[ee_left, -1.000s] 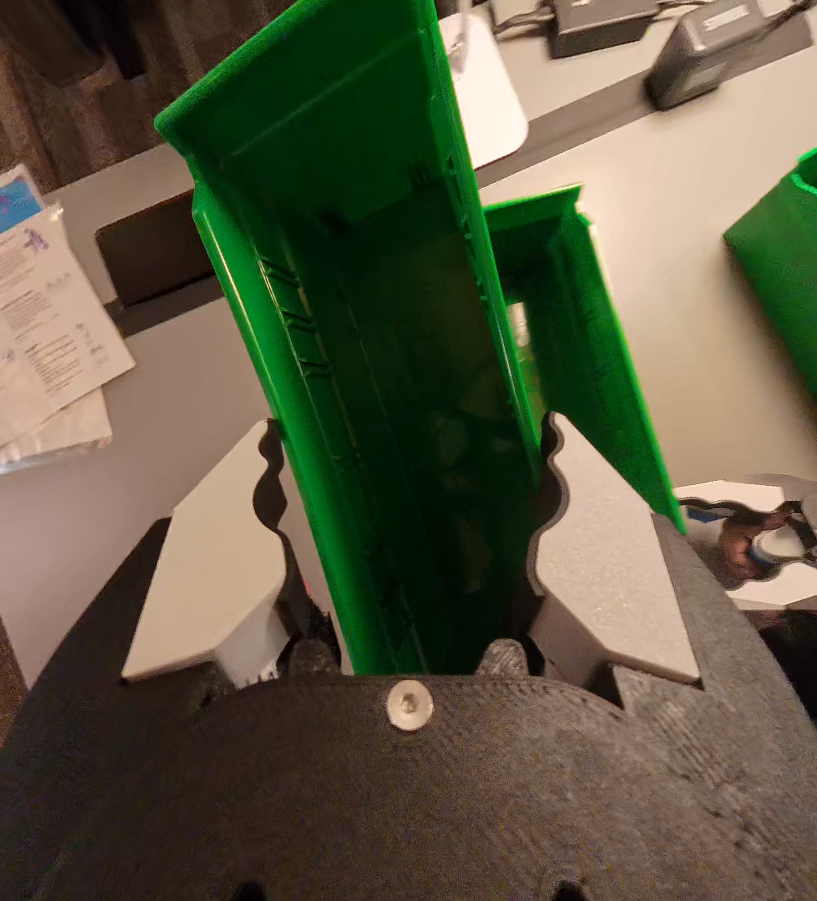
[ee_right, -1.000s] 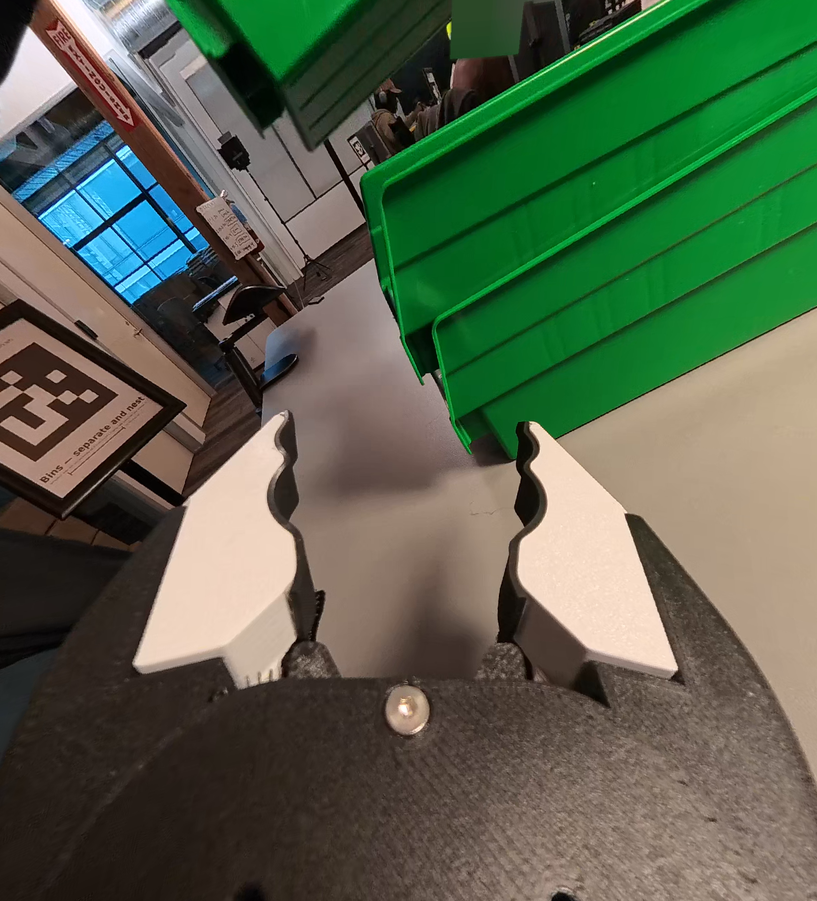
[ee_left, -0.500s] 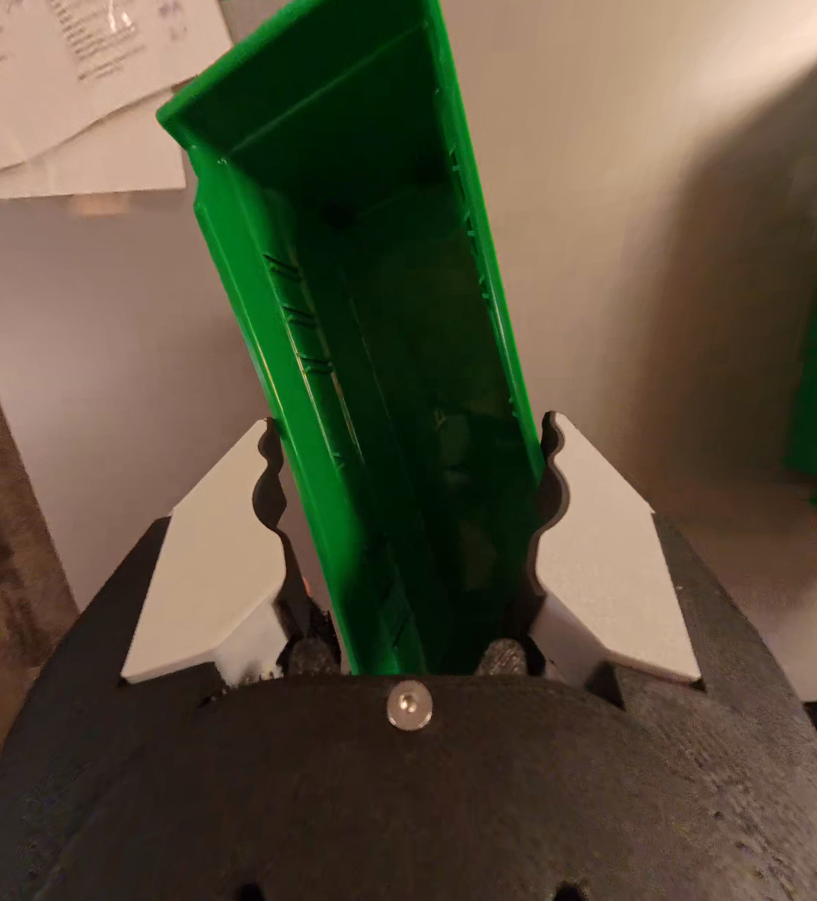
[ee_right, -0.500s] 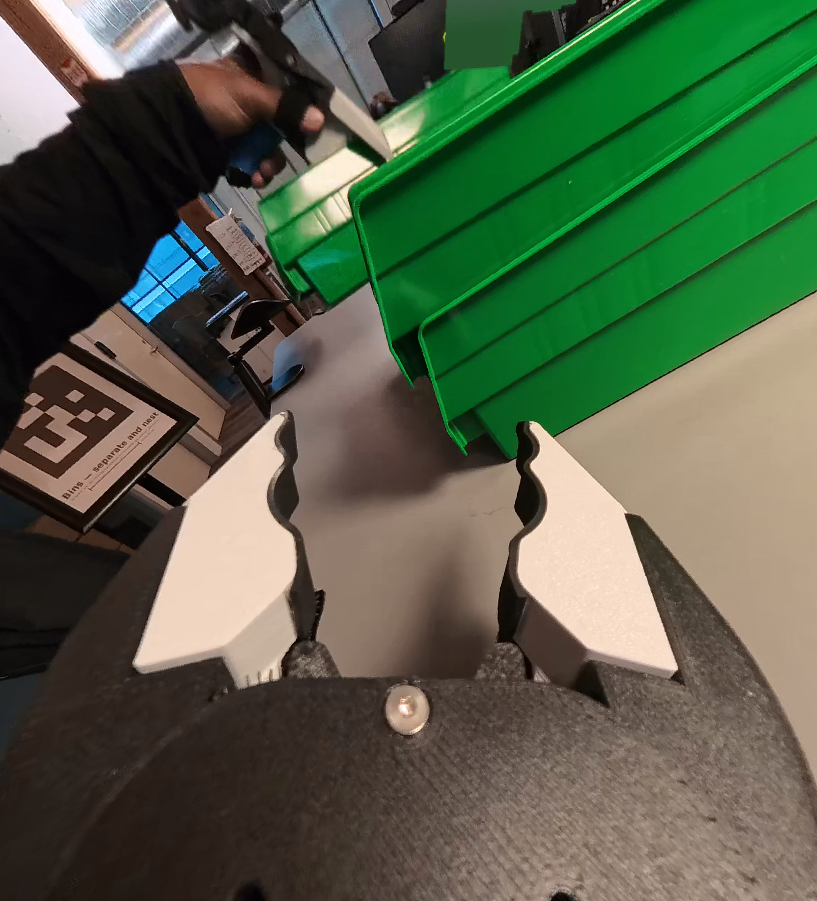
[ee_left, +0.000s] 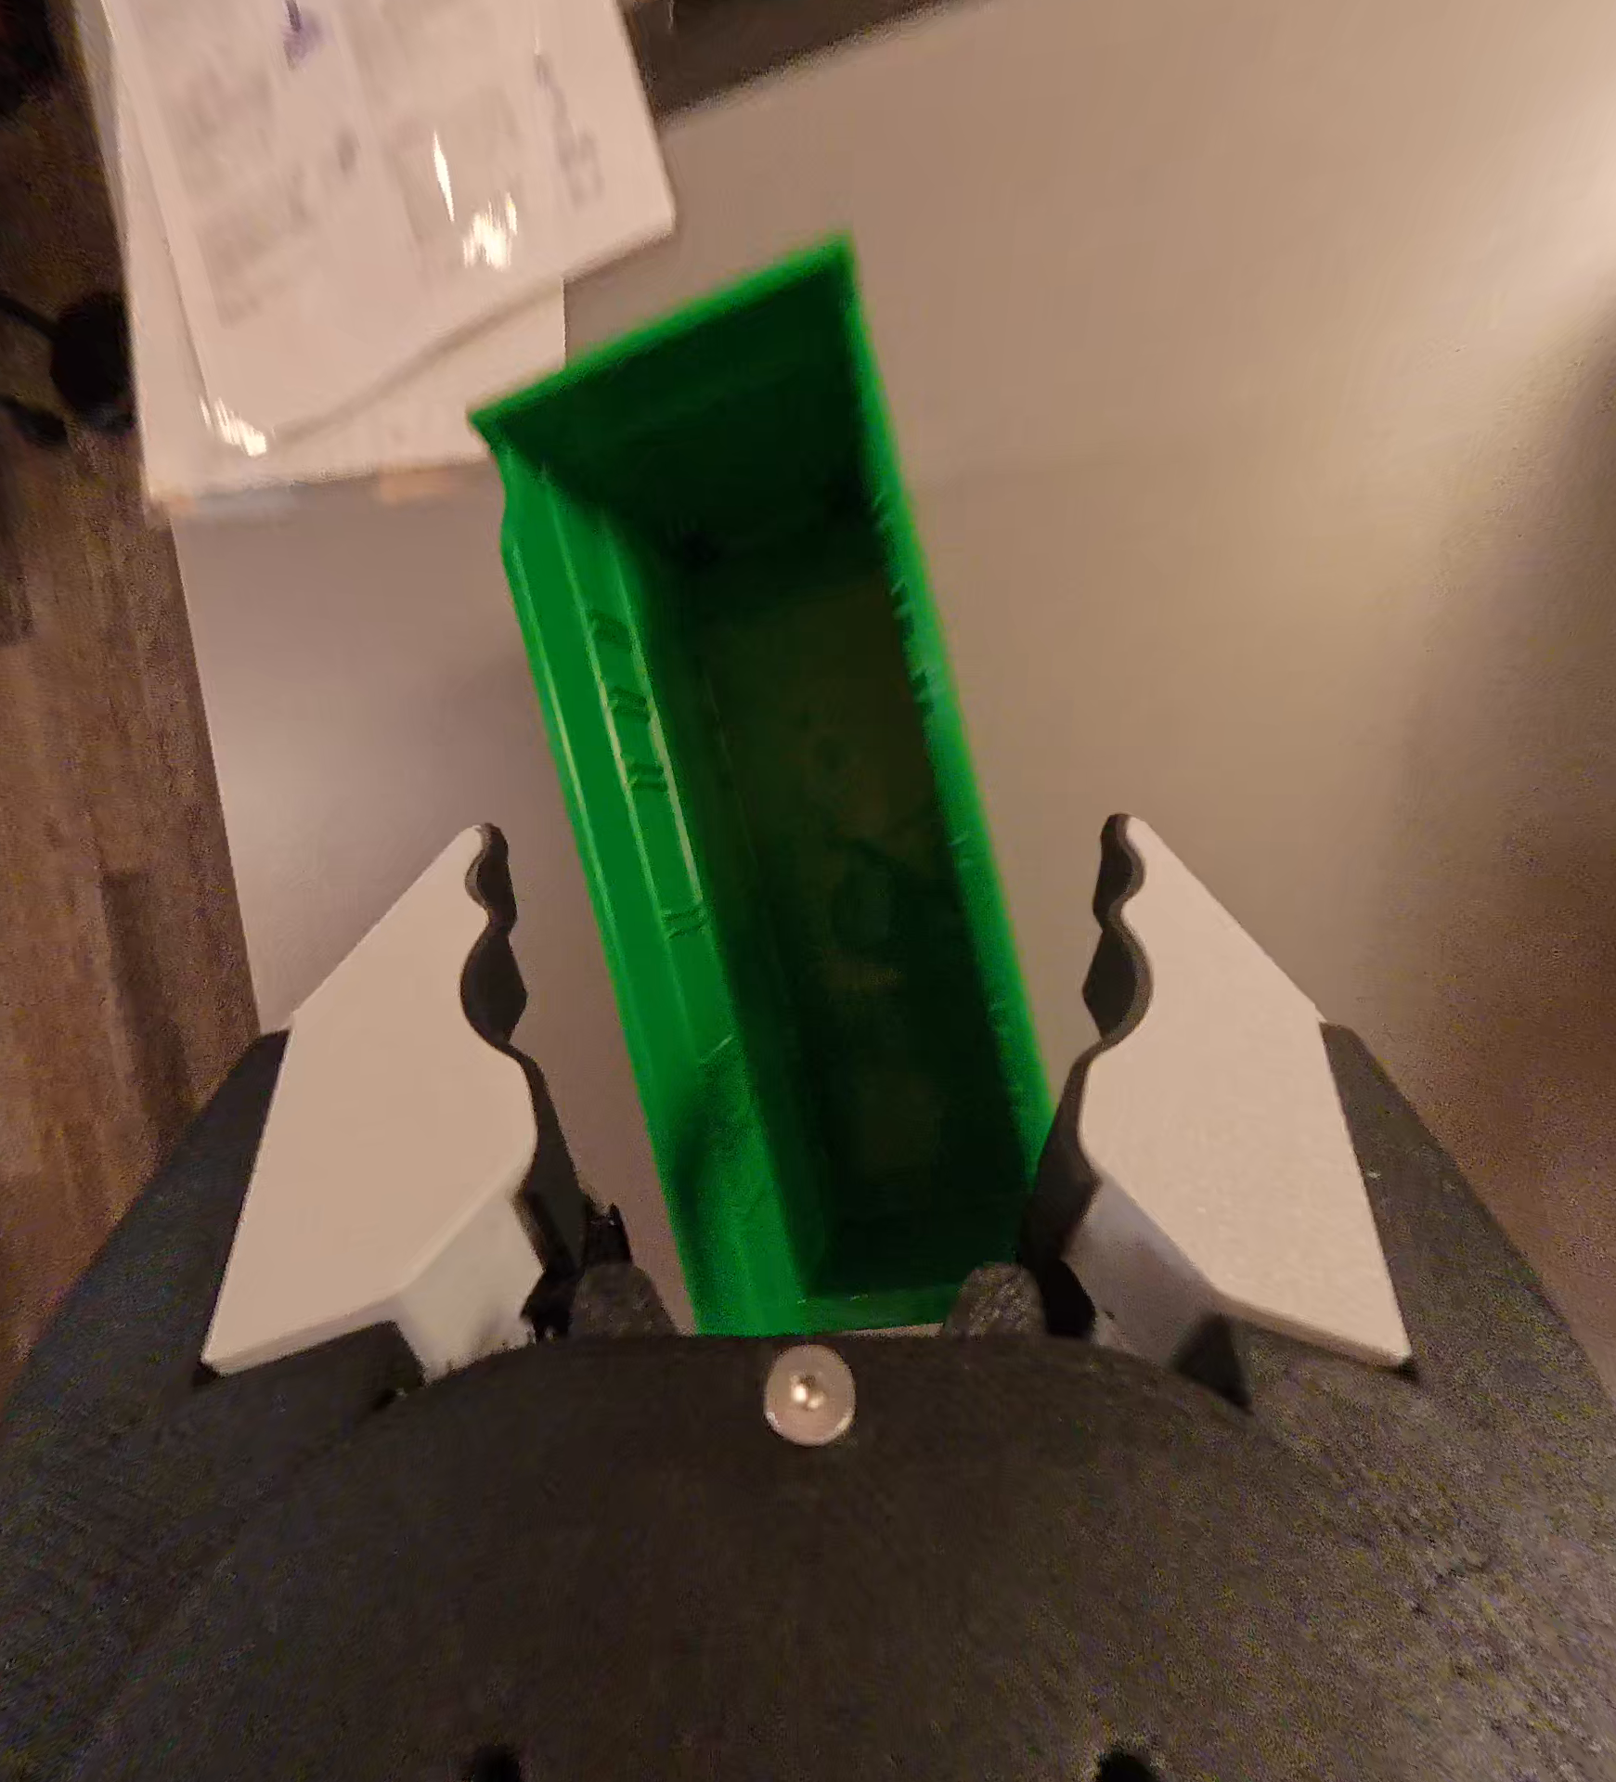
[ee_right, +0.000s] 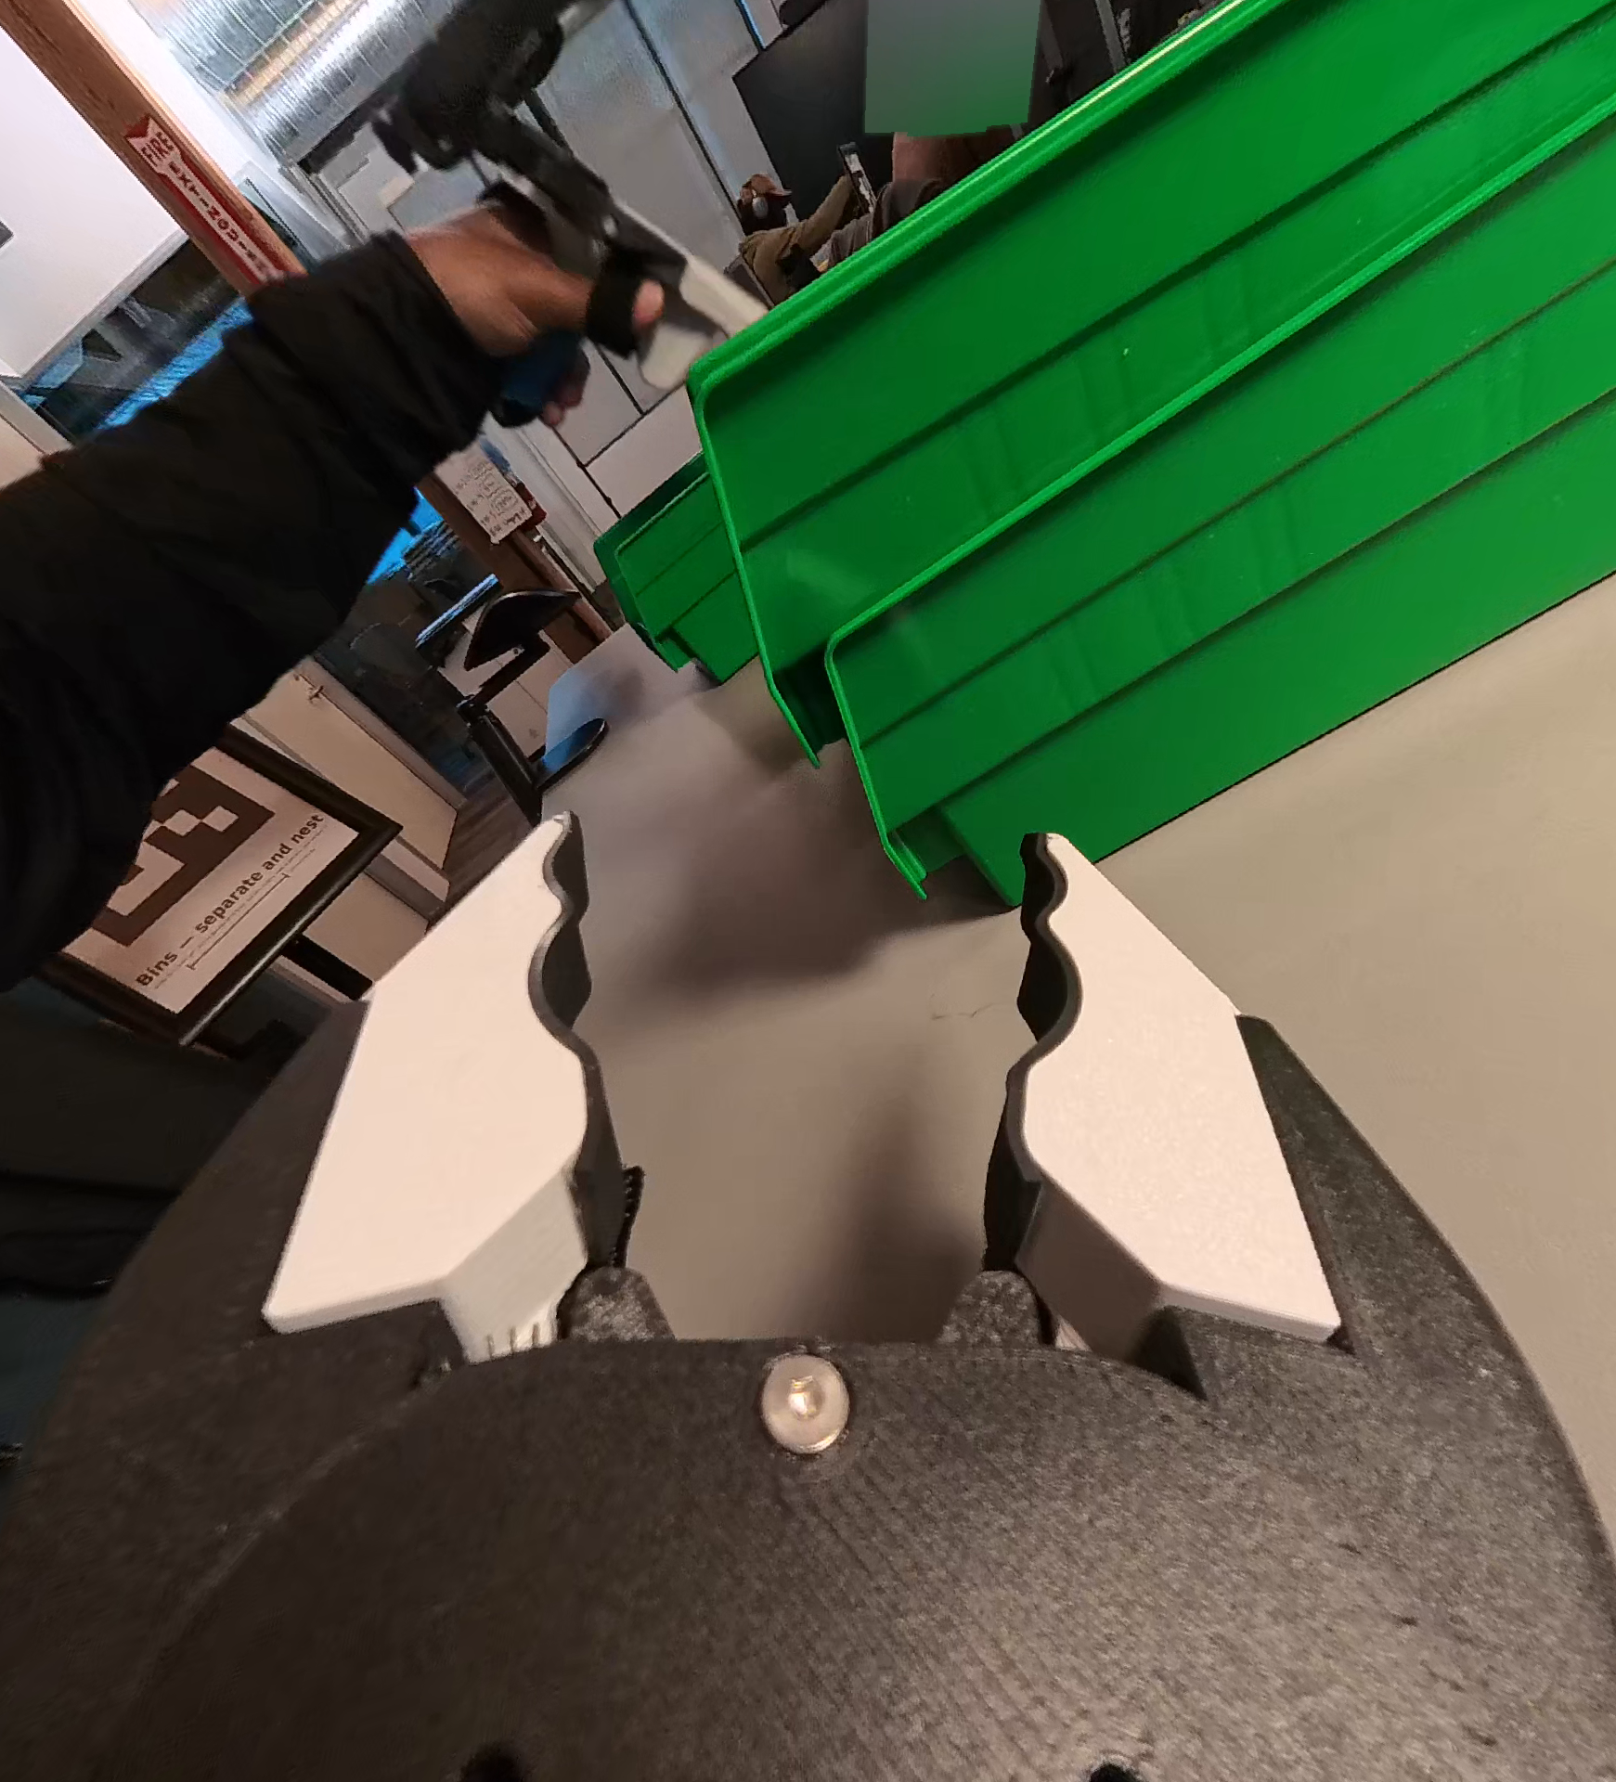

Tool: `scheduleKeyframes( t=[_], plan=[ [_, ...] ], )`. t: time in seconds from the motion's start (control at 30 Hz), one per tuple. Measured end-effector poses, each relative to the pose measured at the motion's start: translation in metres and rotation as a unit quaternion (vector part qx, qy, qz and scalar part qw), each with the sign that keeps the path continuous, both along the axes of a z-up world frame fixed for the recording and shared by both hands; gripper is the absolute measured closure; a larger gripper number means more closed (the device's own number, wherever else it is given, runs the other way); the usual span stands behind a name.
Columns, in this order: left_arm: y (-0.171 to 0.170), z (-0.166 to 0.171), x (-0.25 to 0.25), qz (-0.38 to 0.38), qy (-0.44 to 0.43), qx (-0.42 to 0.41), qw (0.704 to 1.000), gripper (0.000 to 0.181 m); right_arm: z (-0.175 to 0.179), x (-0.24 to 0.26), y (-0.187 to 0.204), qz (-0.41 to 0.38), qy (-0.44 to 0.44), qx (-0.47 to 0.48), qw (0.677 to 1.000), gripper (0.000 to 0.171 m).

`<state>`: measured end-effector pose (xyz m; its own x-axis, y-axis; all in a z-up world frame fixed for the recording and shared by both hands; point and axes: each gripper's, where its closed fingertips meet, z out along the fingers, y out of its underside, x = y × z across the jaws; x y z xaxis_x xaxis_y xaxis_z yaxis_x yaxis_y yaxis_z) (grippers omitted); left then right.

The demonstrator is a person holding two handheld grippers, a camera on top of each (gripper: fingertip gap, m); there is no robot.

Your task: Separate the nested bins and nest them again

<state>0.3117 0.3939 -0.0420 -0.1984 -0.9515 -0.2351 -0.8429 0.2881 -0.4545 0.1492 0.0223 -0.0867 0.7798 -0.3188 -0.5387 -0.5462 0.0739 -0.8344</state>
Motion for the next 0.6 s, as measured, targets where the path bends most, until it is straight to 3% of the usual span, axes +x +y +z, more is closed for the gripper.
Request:
scheduleKeyframes(
  t=[0.03, 0.17, 0.37, 0.47, 0.6],
  plan=[
    [-0.015, 0.014, 0.001, -0.009, -0.019, -0.014, 1.000, 0.062, 0.000, 0.000, 0.000, 0.001, 0.001, -0.001, 1.000, 0.080],
    [-0.116, 0.052, -0.007, -0.080, -0.036, -0.117, 0.989, 0.060, -0.002, 0.000, 0.002, 0.002, 0.003, -0.006, 1.000, 0.080],
    [-0.267, 0.054, -0.025, -0.191, 0.027, -0.168, 0.967, 0.058, -0.001, 0.001, 0.000, -0.003, -0.001, -0.004, 1.000, 0.080],
    [-0.312, 0.042, -0.019, -0.219, 0.051, -0.136, 0.965, 0.059, 0.000, 0.000, 0.000, -0.004, -0.003, -0.003, 1.000, 0.080],
    [-0.343, 0.018, -0.010, -0.224, 0.085, -0.091, 0.967, 0.057, 0.000, 0.000, 0.000, -0.005, -0.004, -0.004, 1.000, 0.081]
  ],
)
